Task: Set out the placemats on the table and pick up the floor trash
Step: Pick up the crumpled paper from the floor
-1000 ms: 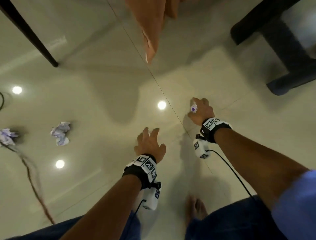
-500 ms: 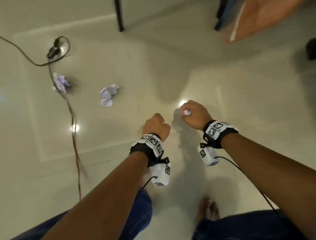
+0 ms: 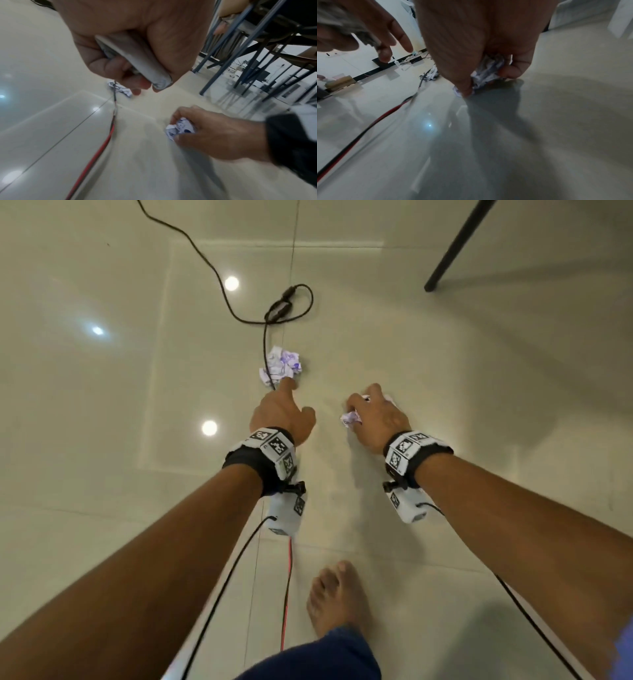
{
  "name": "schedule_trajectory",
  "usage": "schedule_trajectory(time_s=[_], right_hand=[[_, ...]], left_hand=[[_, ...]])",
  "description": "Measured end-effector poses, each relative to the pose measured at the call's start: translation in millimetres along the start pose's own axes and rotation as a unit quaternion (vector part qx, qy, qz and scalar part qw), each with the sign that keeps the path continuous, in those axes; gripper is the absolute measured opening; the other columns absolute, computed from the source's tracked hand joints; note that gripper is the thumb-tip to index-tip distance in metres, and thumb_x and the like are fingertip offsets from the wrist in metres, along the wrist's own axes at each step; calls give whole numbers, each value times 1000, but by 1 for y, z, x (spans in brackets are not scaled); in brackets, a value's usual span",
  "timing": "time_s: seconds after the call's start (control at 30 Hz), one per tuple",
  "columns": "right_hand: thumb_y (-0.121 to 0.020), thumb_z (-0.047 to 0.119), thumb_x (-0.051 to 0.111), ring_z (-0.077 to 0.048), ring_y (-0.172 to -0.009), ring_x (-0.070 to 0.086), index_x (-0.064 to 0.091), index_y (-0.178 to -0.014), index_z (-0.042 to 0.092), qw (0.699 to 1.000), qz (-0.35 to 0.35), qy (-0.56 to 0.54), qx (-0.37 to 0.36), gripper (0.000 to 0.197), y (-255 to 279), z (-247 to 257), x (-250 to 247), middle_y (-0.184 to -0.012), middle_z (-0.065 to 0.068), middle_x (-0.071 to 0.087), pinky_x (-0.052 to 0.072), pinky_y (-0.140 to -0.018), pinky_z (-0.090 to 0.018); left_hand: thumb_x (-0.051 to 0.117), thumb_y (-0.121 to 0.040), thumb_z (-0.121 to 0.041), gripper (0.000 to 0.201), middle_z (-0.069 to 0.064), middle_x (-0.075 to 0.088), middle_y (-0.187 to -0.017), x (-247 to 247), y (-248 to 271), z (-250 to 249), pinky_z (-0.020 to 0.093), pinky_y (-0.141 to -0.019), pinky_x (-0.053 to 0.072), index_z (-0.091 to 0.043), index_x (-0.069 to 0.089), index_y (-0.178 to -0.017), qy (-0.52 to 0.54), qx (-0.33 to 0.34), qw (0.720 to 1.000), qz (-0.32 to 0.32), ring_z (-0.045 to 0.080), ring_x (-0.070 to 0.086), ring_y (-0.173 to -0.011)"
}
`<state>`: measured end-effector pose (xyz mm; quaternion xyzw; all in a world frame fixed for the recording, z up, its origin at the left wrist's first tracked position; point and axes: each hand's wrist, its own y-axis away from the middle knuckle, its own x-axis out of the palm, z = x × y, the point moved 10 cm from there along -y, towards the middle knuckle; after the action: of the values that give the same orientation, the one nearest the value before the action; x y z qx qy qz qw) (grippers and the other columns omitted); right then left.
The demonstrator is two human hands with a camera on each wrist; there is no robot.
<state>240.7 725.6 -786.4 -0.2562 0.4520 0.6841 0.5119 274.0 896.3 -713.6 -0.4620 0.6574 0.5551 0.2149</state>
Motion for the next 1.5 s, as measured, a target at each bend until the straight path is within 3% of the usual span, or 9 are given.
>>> schedule_trajectory(time_s=[0.13, 0.3, 0.57, 0.77, 0.9, 1.17, 1.27, 1.37, 1.5], right_hand=[[-89, 22, 63, -32, -104, 52, 61, -107, 21, 998, -20, -67, -6, 18, -6, -13, 4, -121, -9, 44, 46, -85, -33], [-88, 22, 64, -32, -105, 49, 59, -105, 24, 997, -5, -82, 6, 17, -20, -17, 9, -118, -6, 42, 51, -84, -42], [-86, 29, 55, -21, -101, 46, 54, -98, 26, 972, 120, -187, 73, 12, -3, -25, -11, -111, -13, 52, 40, -79, -24], [-84, 48, 61, -15, -76, 50, 43, -72, 42, 971, 159, -99, 150, 23, 84, 29, -100, -83, 2, 50, 38, -73, -28], [-79, 59, 67, -12, -67, 50, 42, -62, 31, 976, 115, -77, 168, 41, 83, 105, -213, -68, 8, 52, 33, -65, -27], [-88, 44, 59, -15, -62, 50, 43, -75, 28, 978, 93, -115, 145, 26, -10, 250, -370, -66, 9, 55, 35, -60, -30], [-85, 28, 64, -15, -57, 47, 43, -71, 31, 968, 75, -209, 114, 25, -60, 300, -407, -64, 6, 54, 38, -53, -29], [-75, 4, 56, -17, -55, 44, 43, -66, 32, 965, 68, -236, 90, 32, -105, 338, -440, -62, 1, 52, 35, -51, -27], [-71, -4, 46, -19, -63, 42, 41, -65, 32, 961, 53, -251, 104, 36, -160, 363, -492, -64, 5, 47, 32, -53, -26]], left_hand=[[58, -86, -44, 75, 17, 39, -138, -4, -67, -5, 45, -90, 44, -25, 18, -148, -112, 19, 993, -19, 42, 53, -113], [46, -94, -35, 39, 20, 51, -121, 4, -110, -14, 43, -78, 42, -7, 44, -122, -226, 43, 973, -26, 42, 56, -106], [28, -98, -34, 33, 8, 47, -101, -38, -36, -23, 38, -61, 38, -10, 49, -107, -168, 162, 970, -66, 34, 54, -79], [55, -88, -52, 40, 4, 57, -82, -197, 42, 31, 33, -66, 45, -13, 52, -95, 32, 13, 996, -78, 27, 54, -72], [66, -79, -44, 30, 3, 59, -77, -317, 71, 39, 30, -64, 40, -17, 54, -86, 80, -34, 991, -97, 28, 55, -70], [68, -74, -17, 21, 6, 61, -82, -575, 61, 56, 31, -69, 42, -13, 54, -89, 238, -156, 937, -202, 31, 59, -77], [66, -75, -12, 29, 3, 66, -86, -625, 36, 12, 26, -76, 43, -19, 61, -103, 273, -130, 938, -170, 24, 62, -80], [61, -74, -10, 20, 3, 70, -71, -652, -3, -24, 24, -70, 48, -20, 68, -89, 308, -124, 936, -114, 22, 67, -73], [64, -71, -15, 6, 10, 69, -72, -682, -59, -70, 49, -84, 56, -20, 65, -75, 370, -108, 919, -78, 31, 66, -72]])
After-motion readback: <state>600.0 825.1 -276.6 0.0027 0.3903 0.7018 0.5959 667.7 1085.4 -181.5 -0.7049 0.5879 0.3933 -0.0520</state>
